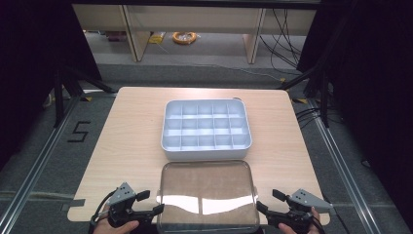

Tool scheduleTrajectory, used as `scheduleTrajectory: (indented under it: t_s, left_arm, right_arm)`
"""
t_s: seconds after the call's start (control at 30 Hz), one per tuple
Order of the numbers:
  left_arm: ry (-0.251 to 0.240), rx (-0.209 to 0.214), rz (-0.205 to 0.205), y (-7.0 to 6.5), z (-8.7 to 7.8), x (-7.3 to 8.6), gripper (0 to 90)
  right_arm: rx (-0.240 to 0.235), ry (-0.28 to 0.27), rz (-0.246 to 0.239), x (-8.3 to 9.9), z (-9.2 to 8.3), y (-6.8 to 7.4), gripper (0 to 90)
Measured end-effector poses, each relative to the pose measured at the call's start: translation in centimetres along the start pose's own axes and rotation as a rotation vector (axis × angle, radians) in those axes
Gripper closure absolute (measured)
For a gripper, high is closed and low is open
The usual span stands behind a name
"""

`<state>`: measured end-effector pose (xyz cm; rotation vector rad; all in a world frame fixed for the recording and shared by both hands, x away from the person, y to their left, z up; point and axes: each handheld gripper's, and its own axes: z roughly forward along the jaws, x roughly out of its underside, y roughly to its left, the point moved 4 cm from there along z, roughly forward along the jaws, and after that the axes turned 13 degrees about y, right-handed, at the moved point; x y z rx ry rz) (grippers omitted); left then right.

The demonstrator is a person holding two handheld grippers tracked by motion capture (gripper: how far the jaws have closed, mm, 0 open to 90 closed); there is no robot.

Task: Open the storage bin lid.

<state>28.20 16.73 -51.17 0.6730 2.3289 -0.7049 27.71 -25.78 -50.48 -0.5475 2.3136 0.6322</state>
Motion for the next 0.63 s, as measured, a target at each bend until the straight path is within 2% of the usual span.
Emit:
scheduleTrajectory:
  t_s: [0.07,0.13,0.17,0.3,0.33,0.4,0.43,0.47,0.57,0.6,0.63]
  left_arm:
    - [0.001,0.000,0.000,0.01,-0.02,0.03,23.8]
    - [0.002,-0.003,-0.001,0.00,-0.07,0.05,23.8]
    - [0.002,-0.002,0.015,0.05,-0.10,0.03,23.8]
    - [0.003,-0.002,0.005,0.00,-0.11,0.07,23.8]
    - [0.004,0.000,0.015,0.05,-0.11,0.06,23.7]
    - [0.006,-0.002,-0.003,0.02,-0.09,0.12,23.7]
    - [0.006,0.000,0.016,0.10,-0.10,0.08,23.7]
    - [0.006,0.001,0.002,0.06,-0.08,0.11,23.7]
    - [0.005,0.003,-0.006,0.04,0.00,0.13,23.8]
    - [0.000,0.000,-0.011,-0.01,0.04,0.13,23.8]
    - [0.002,0.009,-0.002,0.04,0.08,0.14,23.7]
  right_arm:
    - [0.007,-0.002,0.012,0.02,0.12,0.03,20.3]
    - [0.024,-0.005,-0.025,-0.04,0.09,-0.31,20.3]
    - [0.019,-0.007,-0.024,-0.05,0.06,-0.30,20.3]
    - [0.024,-0.006,-0.024,-0.04,0.10,-0.35,20.3]
    - [0.009,-0.004,0.001,0.02,0.17,-0.12,20.4]
    - [0.006,-0.005,0.004,0.02,0.20,-0.11,20.4]
    - [0.006,-0.005,0.004,0.02,0.20,-0.12,20.4]
    - [0.006,-0.005,0.004,0.01,0.20,-0.12,20.4]
    - [0.006,-0.005,0.003,0.01,0.22,-0.13,20.5]
    - [-0.005,-0.001,0.019,0.03,0.15,0.01,20.6]
    - [0.001,-0.004,-0.015,-0.03,0.20,-0.32,20.6]
